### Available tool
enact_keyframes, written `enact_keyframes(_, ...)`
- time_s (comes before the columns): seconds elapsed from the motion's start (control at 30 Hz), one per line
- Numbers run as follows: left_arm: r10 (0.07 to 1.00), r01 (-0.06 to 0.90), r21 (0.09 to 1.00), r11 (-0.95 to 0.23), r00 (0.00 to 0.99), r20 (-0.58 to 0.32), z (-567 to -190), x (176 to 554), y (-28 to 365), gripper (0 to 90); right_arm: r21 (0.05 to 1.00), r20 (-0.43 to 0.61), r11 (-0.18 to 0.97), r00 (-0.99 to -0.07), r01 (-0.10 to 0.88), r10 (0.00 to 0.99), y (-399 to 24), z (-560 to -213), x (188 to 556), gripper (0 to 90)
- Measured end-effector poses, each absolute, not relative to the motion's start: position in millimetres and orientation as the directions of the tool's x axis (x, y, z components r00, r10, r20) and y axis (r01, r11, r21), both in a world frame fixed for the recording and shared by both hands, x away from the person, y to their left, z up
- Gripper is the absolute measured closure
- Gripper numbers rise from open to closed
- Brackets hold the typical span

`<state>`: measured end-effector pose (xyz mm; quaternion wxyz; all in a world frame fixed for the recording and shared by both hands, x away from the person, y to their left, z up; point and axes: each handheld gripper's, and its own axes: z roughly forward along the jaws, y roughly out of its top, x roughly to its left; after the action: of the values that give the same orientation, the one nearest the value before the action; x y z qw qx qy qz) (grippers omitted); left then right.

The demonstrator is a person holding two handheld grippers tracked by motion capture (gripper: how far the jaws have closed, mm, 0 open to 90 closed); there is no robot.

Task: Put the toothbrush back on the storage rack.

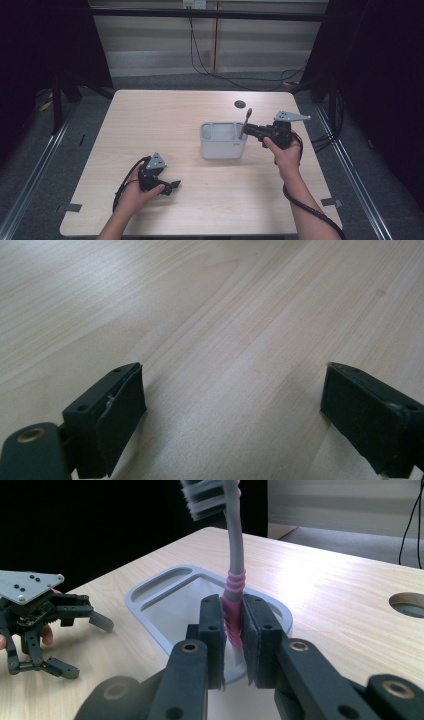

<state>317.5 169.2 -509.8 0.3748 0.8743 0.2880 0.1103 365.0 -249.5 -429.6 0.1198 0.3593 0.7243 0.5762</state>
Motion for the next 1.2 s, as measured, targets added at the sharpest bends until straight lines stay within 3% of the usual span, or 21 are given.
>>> enact_keyframes(0.43, 0.586, 0.421, 0.719, -0.554, 0.810, -0.022, -509.8, 317.6, 169.1, 10.1, 0.920, 0.240, 0.080, -0.711, 0.384, 0.661, -249.5, -430.6, 365.1, 79.3)
enact_keyframes(1.2, 0.586, 0.420, 0.718, -0.554, 0.810, -0.021, -509.7, 317.6, 169.0, 9.9, 0.922, 0.211, 0.101, -0.703, 0.375, 0.680, -252.7, -430.0, 361.1, 61.2)
